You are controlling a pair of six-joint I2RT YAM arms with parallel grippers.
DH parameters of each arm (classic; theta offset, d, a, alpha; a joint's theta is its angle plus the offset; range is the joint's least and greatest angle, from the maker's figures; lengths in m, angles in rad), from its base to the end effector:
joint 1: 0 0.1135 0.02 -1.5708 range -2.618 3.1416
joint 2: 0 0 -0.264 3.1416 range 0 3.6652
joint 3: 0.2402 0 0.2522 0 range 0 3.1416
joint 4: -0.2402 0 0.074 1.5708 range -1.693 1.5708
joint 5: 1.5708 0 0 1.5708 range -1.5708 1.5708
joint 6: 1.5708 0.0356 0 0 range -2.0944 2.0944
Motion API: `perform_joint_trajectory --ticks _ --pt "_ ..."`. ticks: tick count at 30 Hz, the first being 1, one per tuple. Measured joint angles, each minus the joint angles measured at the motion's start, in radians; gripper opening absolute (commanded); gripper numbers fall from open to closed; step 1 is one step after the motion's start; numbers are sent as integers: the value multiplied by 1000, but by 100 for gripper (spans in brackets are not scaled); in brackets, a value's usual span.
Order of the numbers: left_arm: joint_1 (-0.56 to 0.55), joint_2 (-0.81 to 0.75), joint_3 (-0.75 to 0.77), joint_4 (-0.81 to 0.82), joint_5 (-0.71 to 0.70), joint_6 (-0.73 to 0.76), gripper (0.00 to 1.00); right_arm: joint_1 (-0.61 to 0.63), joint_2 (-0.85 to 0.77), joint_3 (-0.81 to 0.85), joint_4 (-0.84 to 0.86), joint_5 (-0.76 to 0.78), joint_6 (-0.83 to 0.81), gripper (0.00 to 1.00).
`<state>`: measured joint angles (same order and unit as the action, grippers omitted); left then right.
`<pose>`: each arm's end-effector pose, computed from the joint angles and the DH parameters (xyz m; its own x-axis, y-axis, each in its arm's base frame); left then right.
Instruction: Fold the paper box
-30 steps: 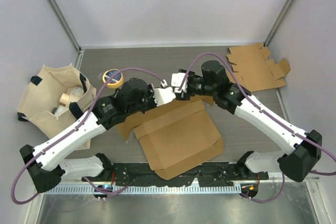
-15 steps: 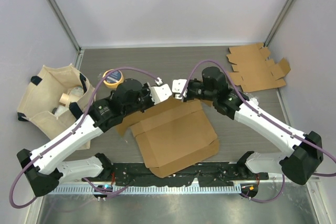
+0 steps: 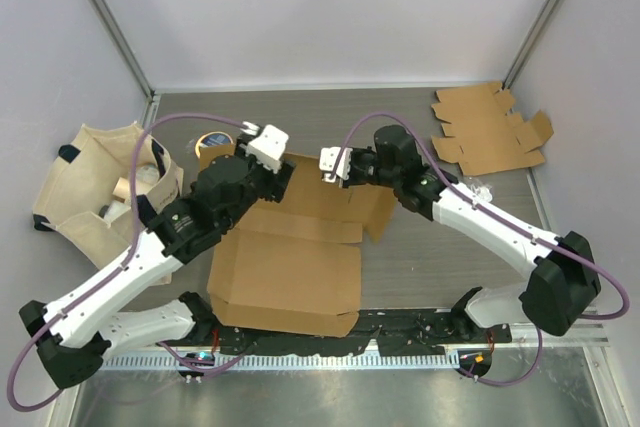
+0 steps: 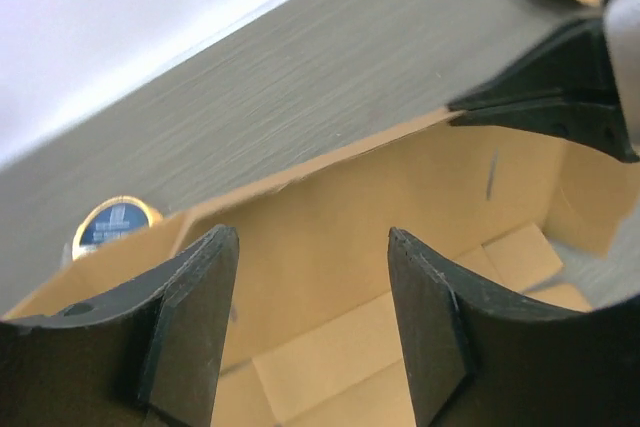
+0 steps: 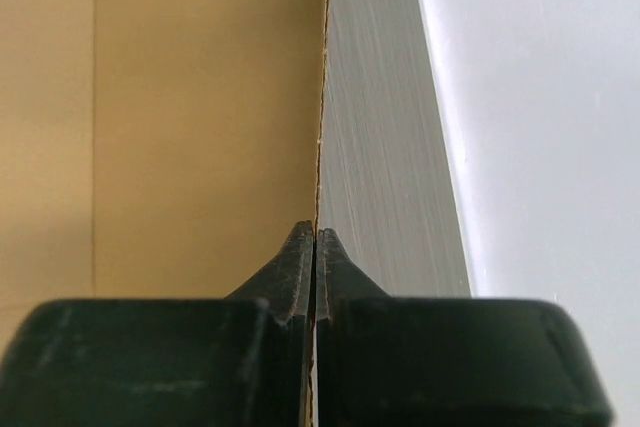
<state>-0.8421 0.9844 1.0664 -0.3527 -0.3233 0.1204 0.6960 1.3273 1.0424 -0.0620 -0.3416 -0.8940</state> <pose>0.1529 -0.1543 0.3844 -0.1163 0.3013 -0.9464 0.5213 0.8296 0.2001 0.2298 0.2075 0.3219 0.4960 -0.5428 -0.6778 -0.7332 0.1564 -0.6618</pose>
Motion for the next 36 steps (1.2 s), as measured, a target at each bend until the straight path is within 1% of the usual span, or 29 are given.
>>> perform_joint_trajectory --ticks 2,5,7,9,13,16,19,20,25,29,31,32,34,35,36 --pt "13 -35 -8 -7 -76 -115 65 -23 27 18 -30 3 -6 1" --pt "58 -74 -3 -29 -139 -223 67 -54 41 44 -98 2 -16 1" --pt "104 -88 3 -35 -146 -253 68 -66 42 64 -141 0 -24 1" --pt "156 -87 15 -38 -109 -262 68 -79 42 83 -168 -6 -30 1" --pt "226 -19 46 -39 -26 -237 67 -100 41 98 -198 -26 -38 1" --pt "232 47 47 -45 14 -193 66 -117 41 98 -213 -41 -39 1" --pt "232 92 46 -58 64 -148 68 -135 41 99 -219 -52 -39 1" --pt "232 93 46 -62 77 -138 71 -138 41 100 -221 -54 -39 1" --pt "234 94 46 -63 88 -92 72 -153 41 109 -227 -73 -39 1" --pt "238 146 50 -55 82 -50 70 -155 41 110 -227 -84 -39 1" --pt "241 192 56 -55 80 -31 65 -155 41 110 -226 -86 -39 1" --pt "242 214 58 -51 80 -23 53 -155 41 110 -226 -87 -39 1" --pt "243 245 58 -45 79 -8 41 -155 41 110 -226 -88 -38 1" --pt "245 256 58 -42 82 -2 32 -155 41 110 -225 -88 -36 7" --pt "246 262 58 -40 82 2 27 -155 41 110 -223 -87 -32 13"
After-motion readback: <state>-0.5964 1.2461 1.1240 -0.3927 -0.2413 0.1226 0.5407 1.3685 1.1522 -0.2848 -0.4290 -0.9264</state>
